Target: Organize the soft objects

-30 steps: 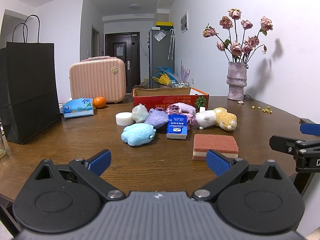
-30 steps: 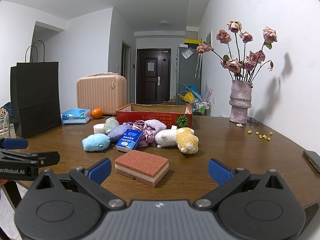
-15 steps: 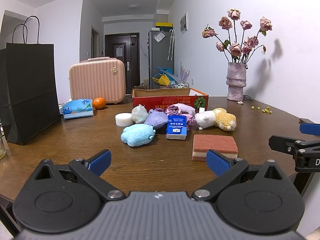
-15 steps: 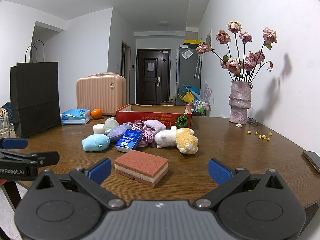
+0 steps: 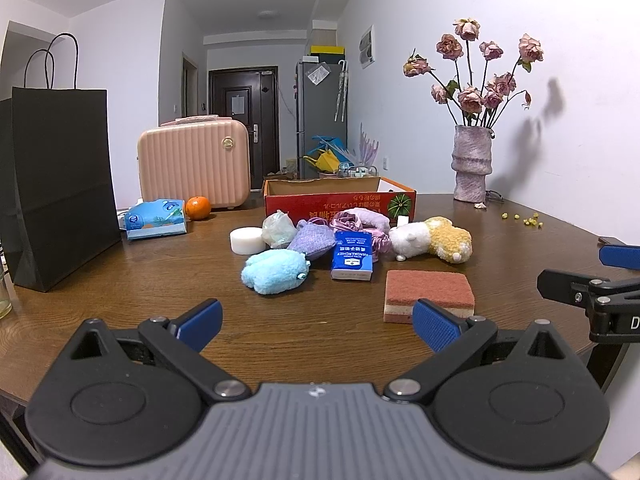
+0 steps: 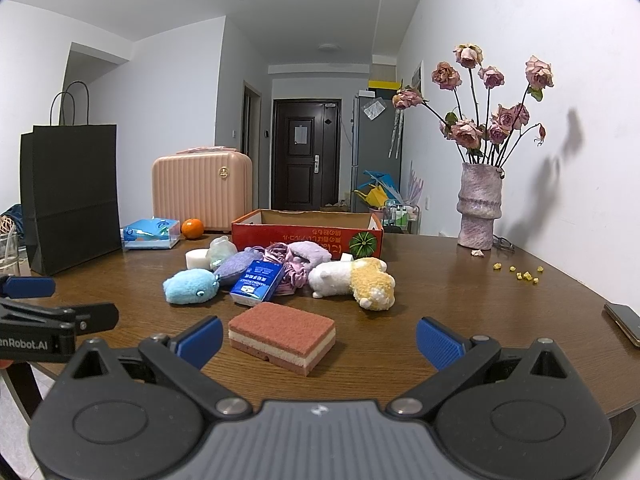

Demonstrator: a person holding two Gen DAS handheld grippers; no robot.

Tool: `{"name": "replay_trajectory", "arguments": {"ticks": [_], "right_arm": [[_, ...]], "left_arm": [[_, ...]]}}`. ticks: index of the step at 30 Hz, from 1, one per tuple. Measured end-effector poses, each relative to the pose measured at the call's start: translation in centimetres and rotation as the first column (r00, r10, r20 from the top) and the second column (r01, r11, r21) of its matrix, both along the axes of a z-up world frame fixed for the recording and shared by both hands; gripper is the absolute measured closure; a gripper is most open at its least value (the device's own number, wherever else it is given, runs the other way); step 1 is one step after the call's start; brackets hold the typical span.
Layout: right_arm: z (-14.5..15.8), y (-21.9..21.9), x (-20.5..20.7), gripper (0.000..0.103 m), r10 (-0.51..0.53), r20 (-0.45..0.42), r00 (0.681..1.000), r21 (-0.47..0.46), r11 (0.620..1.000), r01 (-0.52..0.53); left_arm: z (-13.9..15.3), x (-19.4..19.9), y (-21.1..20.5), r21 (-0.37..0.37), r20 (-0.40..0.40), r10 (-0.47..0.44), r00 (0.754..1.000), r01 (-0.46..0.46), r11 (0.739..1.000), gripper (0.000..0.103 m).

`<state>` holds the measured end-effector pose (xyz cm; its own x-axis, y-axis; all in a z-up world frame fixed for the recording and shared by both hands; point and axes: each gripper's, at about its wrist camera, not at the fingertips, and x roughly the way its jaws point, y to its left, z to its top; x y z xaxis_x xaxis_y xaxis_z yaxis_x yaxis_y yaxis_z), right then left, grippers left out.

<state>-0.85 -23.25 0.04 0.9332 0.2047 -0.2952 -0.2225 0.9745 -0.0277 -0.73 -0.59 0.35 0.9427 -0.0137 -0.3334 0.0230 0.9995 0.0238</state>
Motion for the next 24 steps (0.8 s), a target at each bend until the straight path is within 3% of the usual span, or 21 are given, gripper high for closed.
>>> {"name": "replay_trajectory", "arguments": {"ticks": [13, 24], "right_arm": [[0.3, -0.7, 0.1, 0.000, -0.001, -0.007, 1.000, -0.006, 1.000, 0.001], [-0.7, 0.1, 2.6, 0.000, 0.017, -0.048, 0.999, -0.021, 1.000, -0.018]], "left_arm": [[0.0, -0.1, -0.1, -0.001, -0.003, 0.002, 1.000, -0.002, 1.000, 0.000], [-0.3, 1.2, 0.9, -0.013, -0.015, 0.021, 1.000, -0.021, 1.000, 0.000]]}}
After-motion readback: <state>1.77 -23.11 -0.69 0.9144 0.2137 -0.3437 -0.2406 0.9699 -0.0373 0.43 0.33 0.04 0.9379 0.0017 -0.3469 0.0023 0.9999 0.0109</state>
